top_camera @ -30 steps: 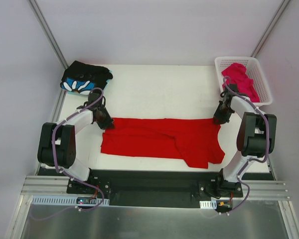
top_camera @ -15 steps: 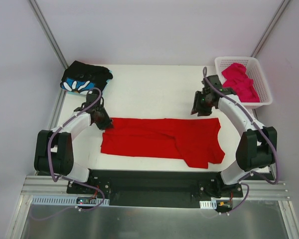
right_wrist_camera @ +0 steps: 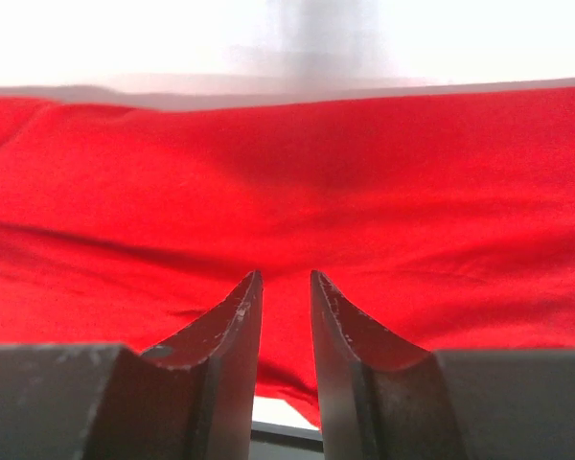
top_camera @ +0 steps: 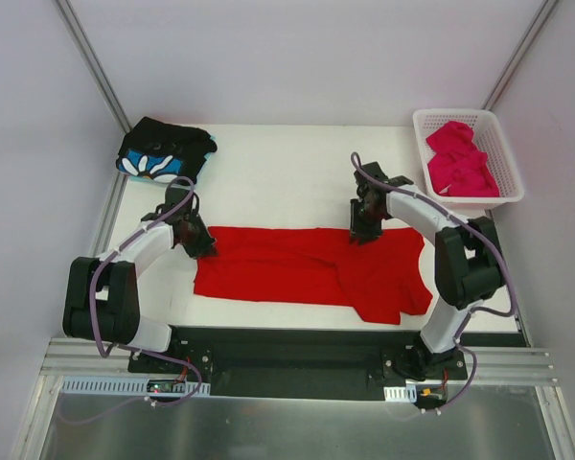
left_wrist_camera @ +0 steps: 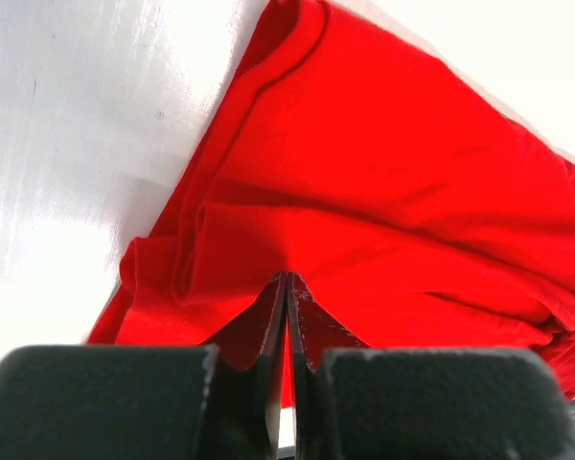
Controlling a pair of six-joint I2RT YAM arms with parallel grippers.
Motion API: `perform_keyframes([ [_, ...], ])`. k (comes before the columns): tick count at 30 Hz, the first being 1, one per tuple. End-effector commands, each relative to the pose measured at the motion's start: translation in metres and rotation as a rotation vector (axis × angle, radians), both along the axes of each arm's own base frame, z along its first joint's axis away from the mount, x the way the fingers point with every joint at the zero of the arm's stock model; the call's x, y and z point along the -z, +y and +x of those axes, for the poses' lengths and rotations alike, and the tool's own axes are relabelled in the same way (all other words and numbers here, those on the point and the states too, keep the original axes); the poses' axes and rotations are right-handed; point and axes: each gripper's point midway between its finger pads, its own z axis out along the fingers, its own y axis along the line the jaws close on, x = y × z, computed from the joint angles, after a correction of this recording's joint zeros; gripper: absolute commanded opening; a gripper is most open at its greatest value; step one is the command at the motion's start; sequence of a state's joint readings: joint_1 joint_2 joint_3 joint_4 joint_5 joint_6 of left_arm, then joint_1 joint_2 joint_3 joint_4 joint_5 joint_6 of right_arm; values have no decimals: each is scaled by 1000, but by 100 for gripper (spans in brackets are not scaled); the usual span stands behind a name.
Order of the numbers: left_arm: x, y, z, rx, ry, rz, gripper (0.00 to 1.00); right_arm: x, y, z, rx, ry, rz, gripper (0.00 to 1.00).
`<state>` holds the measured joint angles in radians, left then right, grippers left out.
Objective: Fold and stack the t-shirts
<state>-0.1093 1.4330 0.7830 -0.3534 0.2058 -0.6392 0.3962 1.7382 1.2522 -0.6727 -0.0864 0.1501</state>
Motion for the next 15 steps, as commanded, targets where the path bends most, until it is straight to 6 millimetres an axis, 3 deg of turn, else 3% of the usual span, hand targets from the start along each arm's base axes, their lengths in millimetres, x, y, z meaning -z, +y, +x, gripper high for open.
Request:
perform_keyframes([
  [1,-16,3,4,1,-31,9,2,16,-29,6,74,27,-159,30],
  [3,-18,3,7,4,-34,15,2,20,-39,8,79,27,-216,31],
  [8,-13,3,3,-3,-4,8,2,51,-49,-11,75,163,-288,27],
  [15,-18,2,13,4,-18,6,2,50,-50,-14,98,134,-300,18],
])
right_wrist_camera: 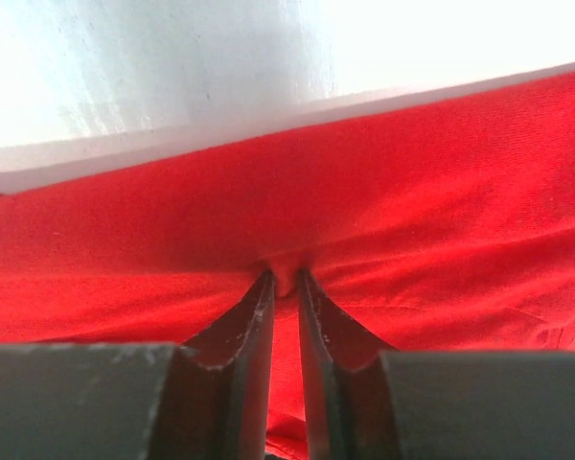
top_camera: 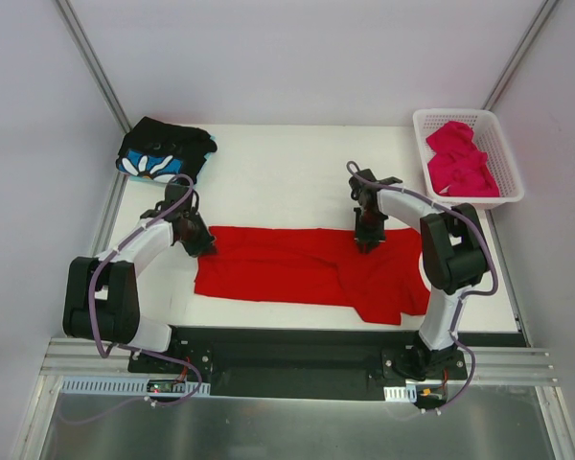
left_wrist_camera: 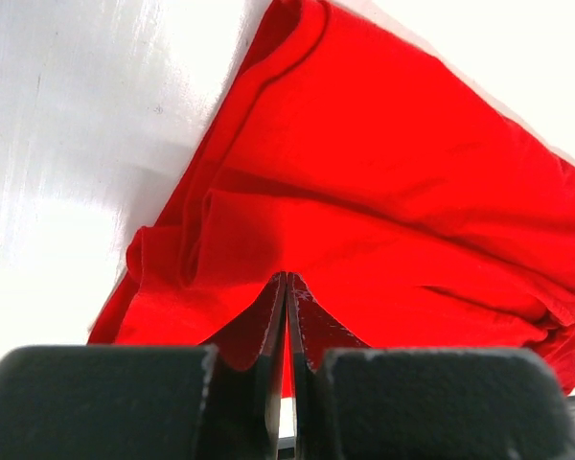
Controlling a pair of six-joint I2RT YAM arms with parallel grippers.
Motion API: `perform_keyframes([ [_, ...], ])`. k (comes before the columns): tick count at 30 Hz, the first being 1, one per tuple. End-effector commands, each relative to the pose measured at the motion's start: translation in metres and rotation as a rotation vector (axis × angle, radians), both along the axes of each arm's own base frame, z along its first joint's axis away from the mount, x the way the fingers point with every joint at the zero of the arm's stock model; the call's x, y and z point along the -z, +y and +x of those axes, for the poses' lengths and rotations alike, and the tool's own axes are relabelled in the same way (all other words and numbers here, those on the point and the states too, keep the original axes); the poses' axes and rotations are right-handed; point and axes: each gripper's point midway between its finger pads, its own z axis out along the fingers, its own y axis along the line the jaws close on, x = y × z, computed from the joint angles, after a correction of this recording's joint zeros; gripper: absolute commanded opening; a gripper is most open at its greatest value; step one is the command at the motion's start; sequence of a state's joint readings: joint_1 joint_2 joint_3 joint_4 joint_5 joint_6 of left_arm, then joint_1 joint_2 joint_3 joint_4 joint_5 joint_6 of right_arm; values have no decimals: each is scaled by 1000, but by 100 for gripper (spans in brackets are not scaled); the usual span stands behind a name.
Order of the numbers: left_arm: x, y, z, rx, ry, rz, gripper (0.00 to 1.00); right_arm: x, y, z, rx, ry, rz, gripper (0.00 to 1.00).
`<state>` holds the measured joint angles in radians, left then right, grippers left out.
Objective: Fold and stack the t-shirts
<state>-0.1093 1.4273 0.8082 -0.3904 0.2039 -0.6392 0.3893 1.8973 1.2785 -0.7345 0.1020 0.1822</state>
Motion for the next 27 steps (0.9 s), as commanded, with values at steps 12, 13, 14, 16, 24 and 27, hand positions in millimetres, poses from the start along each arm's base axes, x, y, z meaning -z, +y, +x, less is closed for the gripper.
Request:
perform_keyframes([
  [12,-21,-18,80,50,-13,-70,2,-3,-5,-18,2,22,-12,2],
  [13,-15,-18,83,47,8,-71,2,-5,-5,-17,5,15,-8,2],
  [14,-11,-18,84,47,16,-64,2,-6,-3,-17,3,14,-2,1],
  [16,2,-21,81,58,54,-67,2,-7,-3,-17,1,13,-2,1],
  [24,25,-17,32,63,138,-27,2,-12,-4,-11,-3,5,-4,1],
  [27,26,-13,13,60,148,-19,2,-14,-3,-9,-3,-1,-2,1],
])
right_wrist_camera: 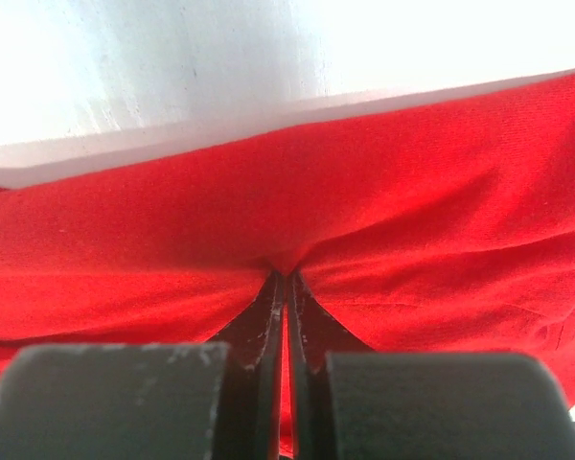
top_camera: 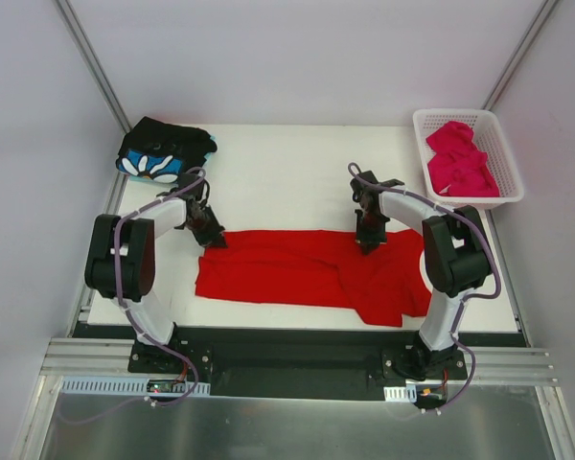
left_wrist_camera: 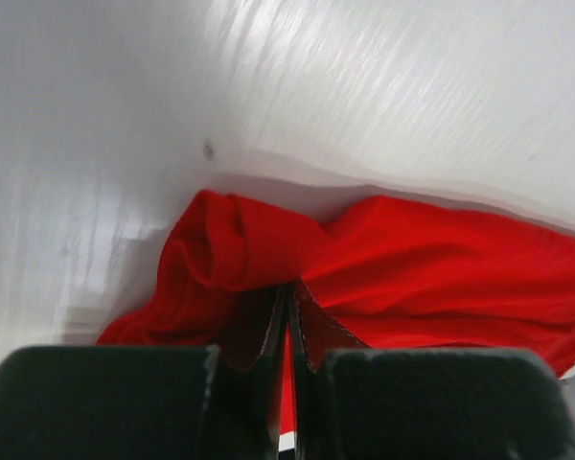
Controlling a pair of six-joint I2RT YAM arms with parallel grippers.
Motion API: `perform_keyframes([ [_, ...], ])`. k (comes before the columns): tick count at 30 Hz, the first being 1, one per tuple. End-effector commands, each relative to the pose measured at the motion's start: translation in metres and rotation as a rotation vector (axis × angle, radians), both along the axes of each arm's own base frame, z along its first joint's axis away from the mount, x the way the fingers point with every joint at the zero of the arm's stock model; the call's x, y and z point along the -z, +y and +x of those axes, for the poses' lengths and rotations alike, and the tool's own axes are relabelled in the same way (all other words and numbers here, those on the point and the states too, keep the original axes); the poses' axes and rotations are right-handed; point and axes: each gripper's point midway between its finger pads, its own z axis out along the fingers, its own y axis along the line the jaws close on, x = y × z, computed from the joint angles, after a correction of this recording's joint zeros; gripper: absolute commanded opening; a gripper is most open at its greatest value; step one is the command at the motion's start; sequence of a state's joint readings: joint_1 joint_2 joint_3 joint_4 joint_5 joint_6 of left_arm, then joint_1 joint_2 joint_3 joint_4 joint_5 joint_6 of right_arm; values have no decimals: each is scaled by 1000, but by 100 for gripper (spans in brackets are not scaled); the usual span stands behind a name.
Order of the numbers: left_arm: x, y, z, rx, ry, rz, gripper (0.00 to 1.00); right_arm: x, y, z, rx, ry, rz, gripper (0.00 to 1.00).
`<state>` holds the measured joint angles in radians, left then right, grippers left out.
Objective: Fold and stack the t-shirts
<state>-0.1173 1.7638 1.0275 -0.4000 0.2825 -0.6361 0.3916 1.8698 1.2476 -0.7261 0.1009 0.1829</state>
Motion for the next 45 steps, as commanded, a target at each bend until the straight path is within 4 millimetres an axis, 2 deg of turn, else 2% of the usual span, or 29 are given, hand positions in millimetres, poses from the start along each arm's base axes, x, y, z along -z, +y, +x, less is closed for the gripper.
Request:
perform_keyframes([
  [1,-6,8,-37,25,11,37,2,-13,-2,-2,-1,3,-9,1],
  [7,-25,16,-55,24,-34,67,2,-17,-4,0,-2,-2,-11,1],
  [12,-40,22,-60,31,-63,92,2,-18,-8,2,-10,-6,-17,1],
  [18,-35,22,-66,22,-35,89,2,-26,-3,4,-18,-30,20,1],
  [22,-40,19,-59,41,-68,103,3,-25,-2,6,-20,-23,25,1],
  [27,-42,14,-49,162,-84,199,5,-21,4,7,-23,-14,48,1],
  [32,-28,26,-53,163,-14,301,9,-22,2,7,-23,-16,45,1],
  [36,-26,34,-52,146,-1,347,12,-20,0,5,-27,-9,38,1],
  [37,-27,40,-58,143,27,377,13,-19,-1,4,-29,-4,38,1],
  [38,-28,56,-58,110,38,446,13,-19,-1,4,-30,-6,37,1],
  [40,-29,72,-66,64,76,473,13,-18,-2,3,-27,-1,37,1],
  [45,-31,81,-67,-5,79,451,13,-19,-1,4,-26,-4,41,1],
])
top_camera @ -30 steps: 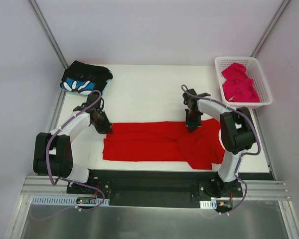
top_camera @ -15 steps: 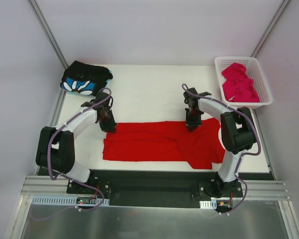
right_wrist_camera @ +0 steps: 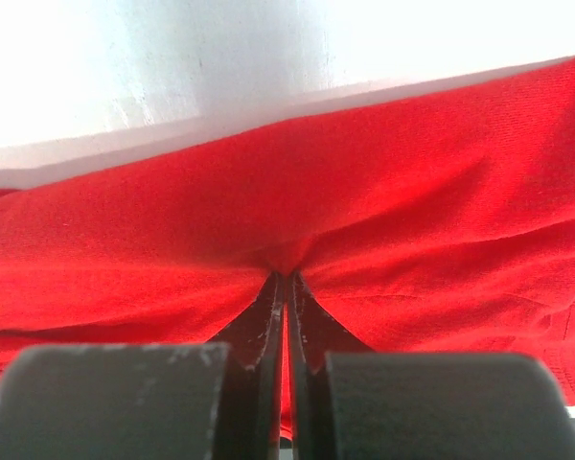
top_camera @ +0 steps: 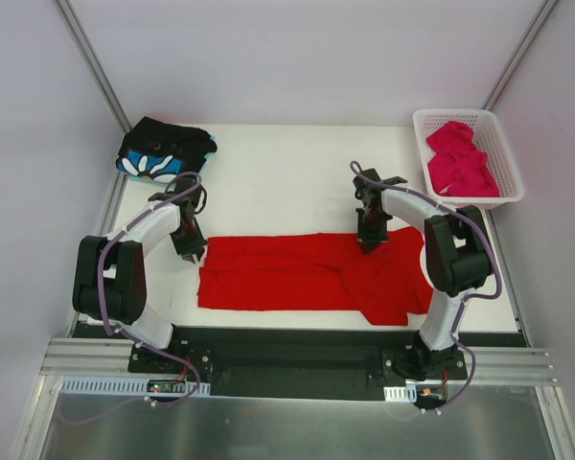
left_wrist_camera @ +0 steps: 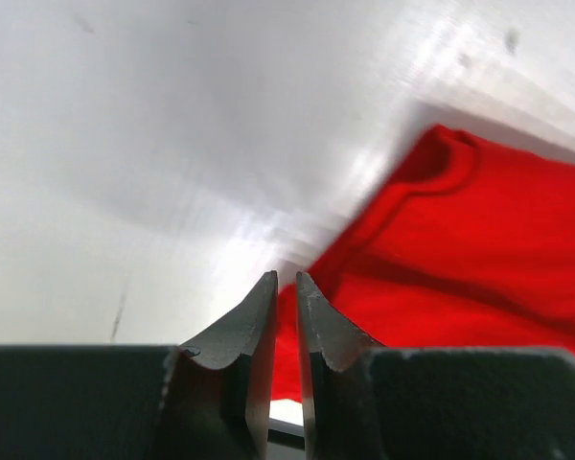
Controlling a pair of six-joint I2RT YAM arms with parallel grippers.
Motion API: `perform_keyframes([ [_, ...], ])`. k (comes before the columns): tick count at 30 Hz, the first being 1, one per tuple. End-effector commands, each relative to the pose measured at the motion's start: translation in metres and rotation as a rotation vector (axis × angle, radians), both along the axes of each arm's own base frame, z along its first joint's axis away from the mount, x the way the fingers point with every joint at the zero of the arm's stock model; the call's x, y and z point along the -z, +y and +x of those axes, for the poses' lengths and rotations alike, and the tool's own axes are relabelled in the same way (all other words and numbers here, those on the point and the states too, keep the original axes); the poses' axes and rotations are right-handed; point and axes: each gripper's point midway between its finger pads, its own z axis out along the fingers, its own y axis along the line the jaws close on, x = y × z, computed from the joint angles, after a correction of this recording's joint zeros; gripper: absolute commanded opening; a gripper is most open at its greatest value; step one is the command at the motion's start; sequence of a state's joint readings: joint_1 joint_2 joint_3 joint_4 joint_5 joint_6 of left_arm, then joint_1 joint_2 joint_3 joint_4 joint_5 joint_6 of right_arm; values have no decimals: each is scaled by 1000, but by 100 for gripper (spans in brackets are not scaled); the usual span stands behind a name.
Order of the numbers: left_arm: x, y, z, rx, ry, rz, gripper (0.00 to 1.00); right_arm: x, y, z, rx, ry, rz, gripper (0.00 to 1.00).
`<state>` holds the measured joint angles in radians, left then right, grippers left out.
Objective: Fold and stack the t-shirts
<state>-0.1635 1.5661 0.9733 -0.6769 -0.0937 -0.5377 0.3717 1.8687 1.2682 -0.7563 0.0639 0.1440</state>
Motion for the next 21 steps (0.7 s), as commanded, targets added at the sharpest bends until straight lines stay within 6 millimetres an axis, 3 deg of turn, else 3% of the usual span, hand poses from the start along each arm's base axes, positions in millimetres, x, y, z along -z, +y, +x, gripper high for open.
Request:
perform_keyframes([
  [1,-11,17,-6,-66,1,48,13,-13,1,5,-5,-27,17,1],
  [7,-8,8,-4,-81,6,-6,13,-13,2,3,-8,-24,22,1],
  [16,-24,-2,13,-98,-97,-69,13,-10,3,0,-13,-13,31,1],
  [21,-12,-12,13,-98,-85,-119,13,-9,3,0,-14,-12,32,1],
])
